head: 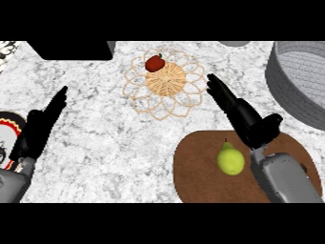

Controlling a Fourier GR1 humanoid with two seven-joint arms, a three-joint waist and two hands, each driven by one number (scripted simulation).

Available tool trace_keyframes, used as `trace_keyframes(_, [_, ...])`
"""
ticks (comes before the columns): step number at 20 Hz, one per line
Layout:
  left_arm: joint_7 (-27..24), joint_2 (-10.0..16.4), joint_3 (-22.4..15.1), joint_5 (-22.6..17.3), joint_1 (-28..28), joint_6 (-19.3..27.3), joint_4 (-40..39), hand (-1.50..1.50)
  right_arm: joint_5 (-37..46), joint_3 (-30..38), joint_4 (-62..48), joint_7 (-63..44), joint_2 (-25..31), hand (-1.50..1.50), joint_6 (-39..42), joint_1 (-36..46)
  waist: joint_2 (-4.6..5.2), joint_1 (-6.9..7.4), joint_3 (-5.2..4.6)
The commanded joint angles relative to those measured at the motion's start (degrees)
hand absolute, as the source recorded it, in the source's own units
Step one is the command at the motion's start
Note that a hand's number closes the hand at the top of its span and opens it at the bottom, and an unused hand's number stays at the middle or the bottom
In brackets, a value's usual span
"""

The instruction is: Pick the pear from the cutting board and place it in the basket

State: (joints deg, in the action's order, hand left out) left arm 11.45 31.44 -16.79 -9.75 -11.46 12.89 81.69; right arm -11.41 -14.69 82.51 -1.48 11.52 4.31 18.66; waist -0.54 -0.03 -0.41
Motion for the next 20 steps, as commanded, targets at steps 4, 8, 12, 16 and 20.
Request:
trace_keyframes(4, [-0.6,-1.3,4.1,-0.9,-2.2,0.9,-1.6,0.0,-17.0,12.4,-10.6,5.5,0.8,1.5,11.2,-4.7,1.21,-0.03,0.58])
trace_keyframes(8, [1.9,-4.6,2.7,-1.8,-3.0,2.0,-0.6,0.0,-23.2,14.6,-6.8,19.2,-2.6,1.5,21.6,-5.0,0.84,-0.87,0.75])
trace_keyframes(12, [-0.1,-4.5,5.2,-1.7,-3.3,-0.3,-4.4,0.0,-9.9,10.1,2.4,21.3,-7.0,-1.5,6.5,-10.4,0.41,-0.63,0.38])
trace_keyframes(16, [0.4,-5.4,2.8,-0.5,-1.2,0.4,-2.1,0.0,-2.1,10.5,4.6,8.8,0.6,-1.5,-2.3,-7.0,0.25,-0.43,0.29])
trace_keyframes(20, [0.4,-6.0,3.1,-0.4,-1.9,1.2,-2.6,0.0,7.0,10.0,4.3,-1.5,16.3,-1.5,1.7,-3.9,0.17,-0.53,0.08])
